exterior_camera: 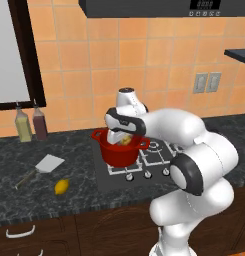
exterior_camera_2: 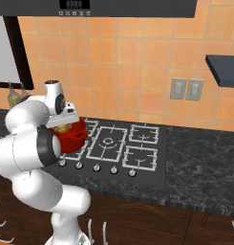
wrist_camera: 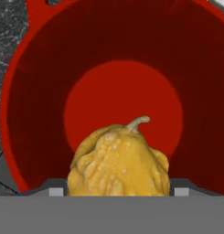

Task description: Put the squash and lemon in the pot. Retrieve the spatula and lightly stir the vegetables in the pot.

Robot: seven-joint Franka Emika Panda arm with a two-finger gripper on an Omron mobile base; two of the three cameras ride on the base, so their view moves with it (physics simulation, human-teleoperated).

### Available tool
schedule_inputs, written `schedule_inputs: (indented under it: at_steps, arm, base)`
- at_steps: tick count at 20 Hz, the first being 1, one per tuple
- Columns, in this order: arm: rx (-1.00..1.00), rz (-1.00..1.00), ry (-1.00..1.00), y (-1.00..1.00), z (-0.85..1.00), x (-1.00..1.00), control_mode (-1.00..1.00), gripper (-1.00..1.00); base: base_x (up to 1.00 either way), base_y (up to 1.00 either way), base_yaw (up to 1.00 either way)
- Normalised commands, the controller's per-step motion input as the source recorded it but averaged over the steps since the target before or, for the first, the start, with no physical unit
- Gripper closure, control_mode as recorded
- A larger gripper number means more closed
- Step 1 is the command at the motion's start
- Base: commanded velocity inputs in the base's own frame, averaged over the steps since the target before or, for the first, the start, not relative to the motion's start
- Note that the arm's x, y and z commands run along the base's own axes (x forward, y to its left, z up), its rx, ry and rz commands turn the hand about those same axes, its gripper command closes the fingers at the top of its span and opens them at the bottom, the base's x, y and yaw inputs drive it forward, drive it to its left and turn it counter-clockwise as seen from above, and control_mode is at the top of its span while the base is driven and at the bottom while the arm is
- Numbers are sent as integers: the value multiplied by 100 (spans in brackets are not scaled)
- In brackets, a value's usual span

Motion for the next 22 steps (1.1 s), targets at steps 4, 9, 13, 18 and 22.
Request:
schedule_inputs:
  at_steps: [4, 9, 13, 18, 22]
  arm:
    - [5, 0, 6, 0, -17, 27, -100, 100]
    - [0, 0, 7, 4, -21, 22, -100, 100]
    - [0, 0, 7, 5, -19, 22, -100, 100]
    - [0, 0, 3, 6, -23, 17, -100, 100]
    - [0, 0, 1, 5, -18, 13, -100, 100]
  base:
    - [0, 0, 0]
    - [0, 0, 0]
    - [0, 0, 0]
    - [0, 0, 0]
    - [0, 0, 0]
